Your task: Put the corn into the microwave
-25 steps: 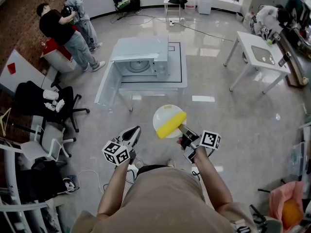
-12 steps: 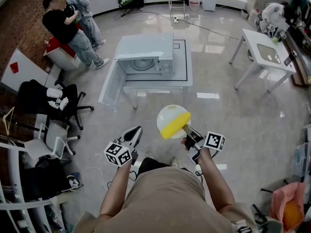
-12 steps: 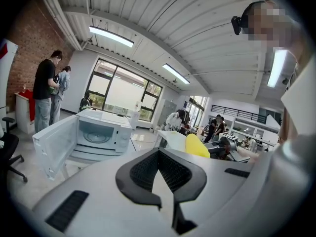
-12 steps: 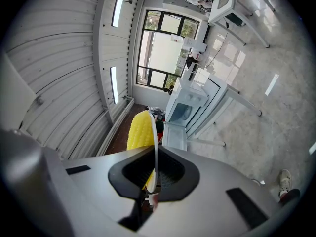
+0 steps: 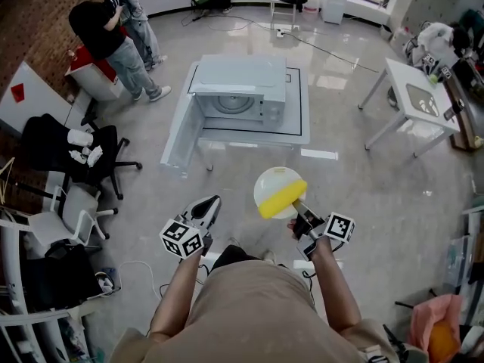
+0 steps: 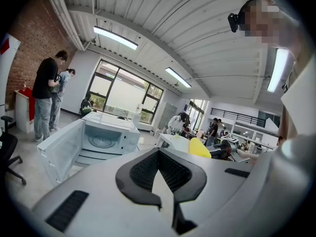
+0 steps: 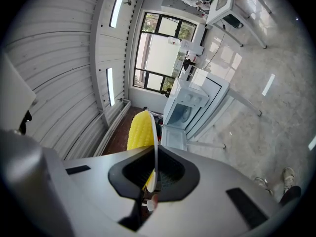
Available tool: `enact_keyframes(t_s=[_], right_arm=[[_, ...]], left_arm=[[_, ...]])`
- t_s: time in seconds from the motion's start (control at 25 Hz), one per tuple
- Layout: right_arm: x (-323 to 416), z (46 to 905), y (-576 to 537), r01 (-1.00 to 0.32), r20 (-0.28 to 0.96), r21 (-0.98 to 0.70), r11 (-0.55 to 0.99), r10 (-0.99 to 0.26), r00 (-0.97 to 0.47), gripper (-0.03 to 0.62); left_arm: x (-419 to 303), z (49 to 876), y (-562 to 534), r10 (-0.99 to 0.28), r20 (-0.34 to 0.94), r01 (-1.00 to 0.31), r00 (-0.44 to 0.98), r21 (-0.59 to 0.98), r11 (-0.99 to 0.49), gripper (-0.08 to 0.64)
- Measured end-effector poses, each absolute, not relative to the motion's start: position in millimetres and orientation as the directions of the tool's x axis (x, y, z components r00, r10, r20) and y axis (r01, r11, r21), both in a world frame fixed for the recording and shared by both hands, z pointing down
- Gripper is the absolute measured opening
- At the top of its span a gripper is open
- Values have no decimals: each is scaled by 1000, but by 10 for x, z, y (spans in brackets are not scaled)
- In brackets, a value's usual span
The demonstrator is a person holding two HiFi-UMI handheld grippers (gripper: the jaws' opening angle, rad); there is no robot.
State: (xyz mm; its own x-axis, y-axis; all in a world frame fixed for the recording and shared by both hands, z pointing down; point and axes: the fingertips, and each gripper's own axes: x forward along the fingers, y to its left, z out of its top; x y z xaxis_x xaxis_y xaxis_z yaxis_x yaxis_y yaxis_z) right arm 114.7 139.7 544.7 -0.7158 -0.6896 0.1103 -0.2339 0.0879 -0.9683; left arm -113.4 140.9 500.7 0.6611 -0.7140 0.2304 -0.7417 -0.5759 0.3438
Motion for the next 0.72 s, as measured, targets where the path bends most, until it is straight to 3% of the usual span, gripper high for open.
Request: enact_keyframes(t_s=[0.72], right_arm=[[412, 5426, 730, -272, 131, -961, 54, -775, -618, 17]], left_arm=[[-2023, 5022, 598, -661, 174, -671, 730, 368, -644, 0]])
